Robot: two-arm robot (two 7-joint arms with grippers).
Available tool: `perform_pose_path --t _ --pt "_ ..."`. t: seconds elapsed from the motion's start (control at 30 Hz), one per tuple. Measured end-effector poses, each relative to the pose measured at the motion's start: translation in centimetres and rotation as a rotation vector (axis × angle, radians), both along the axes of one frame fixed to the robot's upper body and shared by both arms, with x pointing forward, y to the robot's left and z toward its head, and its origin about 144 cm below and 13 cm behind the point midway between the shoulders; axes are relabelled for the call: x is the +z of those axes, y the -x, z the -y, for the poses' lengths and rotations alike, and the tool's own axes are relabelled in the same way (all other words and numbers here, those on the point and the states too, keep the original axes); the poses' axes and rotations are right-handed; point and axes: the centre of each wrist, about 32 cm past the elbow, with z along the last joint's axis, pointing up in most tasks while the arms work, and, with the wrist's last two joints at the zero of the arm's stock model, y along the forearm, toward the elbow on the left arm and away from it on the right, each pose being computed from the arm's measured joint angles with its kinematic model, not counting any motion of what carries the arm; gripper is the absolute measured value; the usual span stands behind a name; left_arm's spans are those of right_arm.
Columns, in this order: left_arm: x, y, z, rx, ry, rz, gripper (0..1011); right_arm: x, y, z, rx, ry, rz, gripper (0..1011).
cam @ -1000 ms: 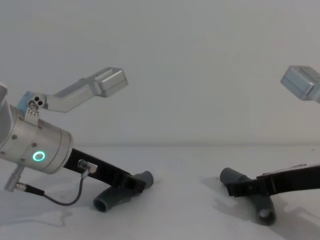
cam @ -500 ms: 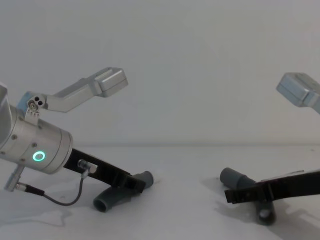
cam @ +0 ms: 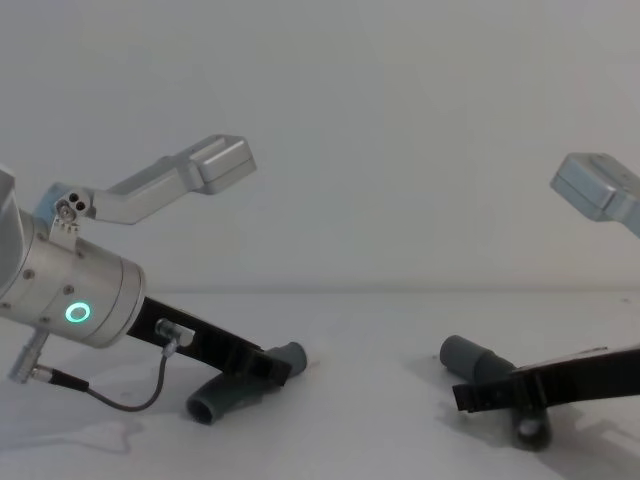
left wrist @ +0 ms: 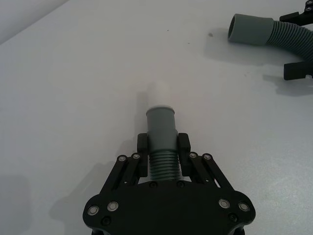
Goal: Use both hands to pick up one end of the pipe from the table, align the ends, and insert them.
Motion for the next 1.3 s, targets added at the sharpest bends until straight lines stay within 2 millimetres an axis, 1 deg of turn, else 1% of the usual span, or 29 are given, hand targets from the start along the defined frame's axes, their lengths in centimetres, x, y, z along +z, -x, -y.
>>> perform_pose_path --t 0.03,0.07,0.1,0.17,0.2,0.27,0.3,0.37,0.4,0.43,0.5,0.53,0.57,0.7,1.3 --pt "0.00 0.00 0.00 0.000 0.000 0.000 348 0.00 0.00 0.00 0.000 0.000 0.000 873" --pt "0.00 0.00 0.00 0.000 0.000 0.000 348 -0.01 0.00 0.00 -0.001 0.000 0.000 873" --pt "0.00 0.00 0.00 0.000 0.000 0.000 348 -0.02 -0.01 0.01 -0.001 0.001 0.000 824" --pt "0.00 0.00 0.00 0.000 0.000 0.000 351 -0.03 -0.01 0.01 -0.001 0.001 0.000 794" --pt "0.00 0.00 0.00 0.000 0.000 0.000 351 -0.04 -0.01 0.00 -0.002 0.001 0.000 742" --pt "0.00 0.00 0.00 0.000 0.000 0.000 348 -0.05 -0.01 0.01 -0.002 0.001 0.000 695" --pt "0.00 0.00 0.00 0.000 0.000 0.000 348 -0.06 -0.01 0.00 -0.002 0.001 0.000 635" --pt "0.00 0.00 0.00 0.000 0.000 0.000 351 -0.07 -0.01 0.00 -0.002 0.001 -0.001 604" --pt "0.00 0.00 0.00 0.000 0.000 0.000 348 -0.08 -0.01 -0.01 -0.002 0.000 -0.001 535" --pt "0.00 0.00 0.00 0.000 0.000 0.000 348 -0.08 -0.01 -0.01 -0.002 0.000 -0.001 535" --pt "0.00 0.00 0.00 0.000 0.000 0.000 348 -0.10 -0.01 -0.01 -0.002 0.000 -0.001 460" --pt "0.00 0.00 0.00 0.000 0.000 0.000 351 -0.10 -0.01 -0.01 -0.002 0.000 -0.002 460" --pt "0.00 0.00 0.00 0.000 0.000 0.000 348 -0.10 0.00 -0.01 -0.002 0.000 -0.002 373" --pt "0.00 0.00 0.00 0.000 0.000 0.000 351 -0.12 0.00 -0.04 -0.001 0.000 -0.002 298" --pt "0.05 0.00 0.09 -0.010 -0.008 0.009 348 0.02 0.15 -0.01 0.009 0.003 0.019 290"
